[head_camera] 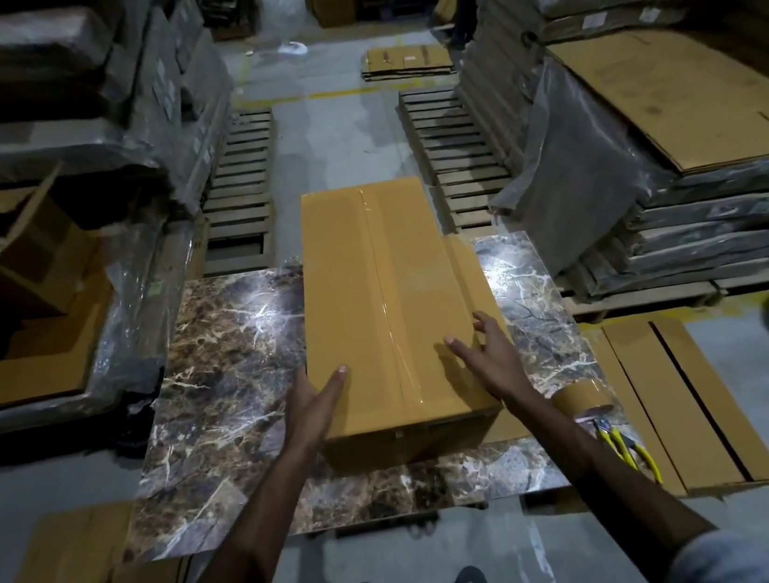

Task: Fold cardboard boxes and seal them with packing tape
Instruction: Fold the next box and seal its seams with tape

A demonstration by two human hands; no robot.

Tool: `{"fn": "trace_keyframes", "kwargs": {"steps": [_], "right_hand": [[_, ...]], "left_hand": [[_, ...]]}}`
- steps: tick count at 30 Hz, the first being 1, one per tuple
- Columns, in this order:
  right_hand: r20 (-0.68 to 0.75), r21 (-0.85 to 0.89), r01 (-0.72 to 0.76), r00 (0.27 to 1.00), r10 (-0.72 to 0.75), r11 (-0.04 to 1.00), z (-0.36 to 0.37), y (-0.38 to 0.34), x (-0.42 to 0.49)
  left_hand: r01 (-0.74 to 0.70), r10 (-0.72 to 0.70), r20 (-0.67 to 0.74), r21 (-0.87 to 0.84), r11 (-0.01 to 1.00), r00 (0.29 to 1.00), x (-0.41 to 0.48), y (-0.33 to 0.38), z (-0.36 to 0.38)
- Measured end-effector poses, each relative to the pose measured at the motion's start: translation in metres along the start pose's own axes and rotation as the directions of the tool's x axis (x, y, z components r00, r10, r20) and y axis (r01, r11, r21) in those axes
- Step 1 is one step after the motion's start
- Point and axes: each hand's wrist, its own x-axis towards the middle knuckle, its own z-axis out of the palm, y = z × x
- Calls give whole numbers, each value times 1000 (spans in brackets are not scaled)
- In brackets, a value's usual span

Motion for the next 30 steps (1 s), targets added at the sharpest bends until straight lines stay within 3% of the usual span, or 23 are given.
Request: {"fn": "trace_keyframes", "kwargs": {"steps": [6,9,12,15,18,23,27,30], "right_hand": [[137,27,-295,948,289,955,6,-23,58],[247,-1,-350,908,339,937,-1,-31,79],[366,-158,-410,821,439,898,-13,-43,100],[403,-255,-406,780,478,878,-15,-47,121],[426,-249,-375,785,449,893,-8,-48,124],[435,-224,-266,834,341,938,-10,-56,109],[386,-221,-30,915,116,975,-31,-96,98],[292,-137,134,952,-89,981,-43,-118,88]], "left_hand": [[178,-149,183,-152,972,972,39,38,-12],[130,-116,160,-79,988,980,66,47,-15],[121,-117,242,-5,993,963,77,77,-15],[211,-229,328,92,973,916,98,94,-15],[272,-305,382,140,952,872,118,90,-19],[144,-180,353,126,981,918,119,83,-34],[0,-9,338,28,1000,941,119,95,-60],[-148,121,319,61,987,940,110,116,-83]]}}
